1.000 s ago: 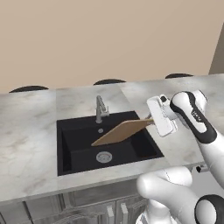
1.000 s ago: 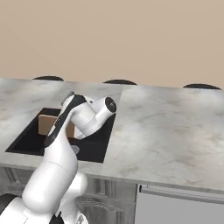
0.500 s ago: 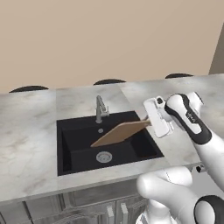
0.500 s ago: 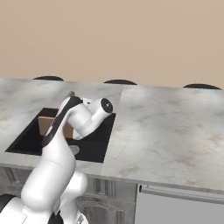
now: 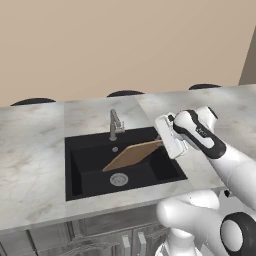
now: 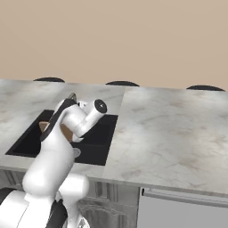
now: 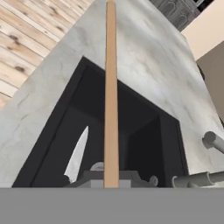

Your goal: Move the cutting board and knife to the sink. Then move spray from the cabinet to the counter.

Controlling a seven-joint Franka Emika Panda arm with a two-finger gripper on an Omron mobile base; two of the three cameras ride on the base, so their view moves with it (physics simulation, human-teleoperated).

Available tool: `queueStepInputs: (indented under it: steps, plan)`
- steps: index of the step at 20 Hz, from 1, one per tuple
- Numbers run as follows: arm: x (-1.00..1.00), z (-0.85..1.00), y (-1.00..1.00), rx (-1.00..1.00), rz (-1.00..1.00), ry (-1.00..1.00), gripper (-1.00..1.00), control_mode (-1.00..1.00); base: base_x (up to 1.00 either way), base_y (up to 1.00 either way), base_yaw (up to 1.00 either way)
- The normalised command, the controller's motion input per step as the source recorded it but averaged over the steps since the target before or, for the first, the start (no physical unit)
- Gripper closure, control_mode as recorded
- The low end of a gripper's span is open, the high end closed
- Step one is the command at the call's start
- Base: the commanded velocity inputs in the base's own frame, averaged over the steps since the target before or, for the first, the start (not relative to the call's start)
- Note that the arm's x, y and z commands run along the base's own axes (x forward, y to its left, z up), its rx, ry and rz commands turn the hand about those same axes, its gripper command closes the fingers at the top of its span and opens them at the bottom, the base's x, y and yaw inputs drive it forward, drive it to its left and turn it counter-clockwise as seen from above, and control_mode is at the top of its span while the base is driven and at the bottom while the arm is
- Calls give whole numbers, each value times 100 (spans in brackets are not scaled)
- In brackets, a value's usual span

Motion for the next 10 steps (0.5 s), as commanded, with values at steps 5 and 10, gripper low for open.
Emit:
queueStepInputs:
  steps: [5, 10]
  plan:
    - [27, -33, 16, -1, 0, 0, 100, -100, 0, 0, 0]
    - [26, -37, 17, -2, 0, 0, 100, -100, 0, 0, 0]
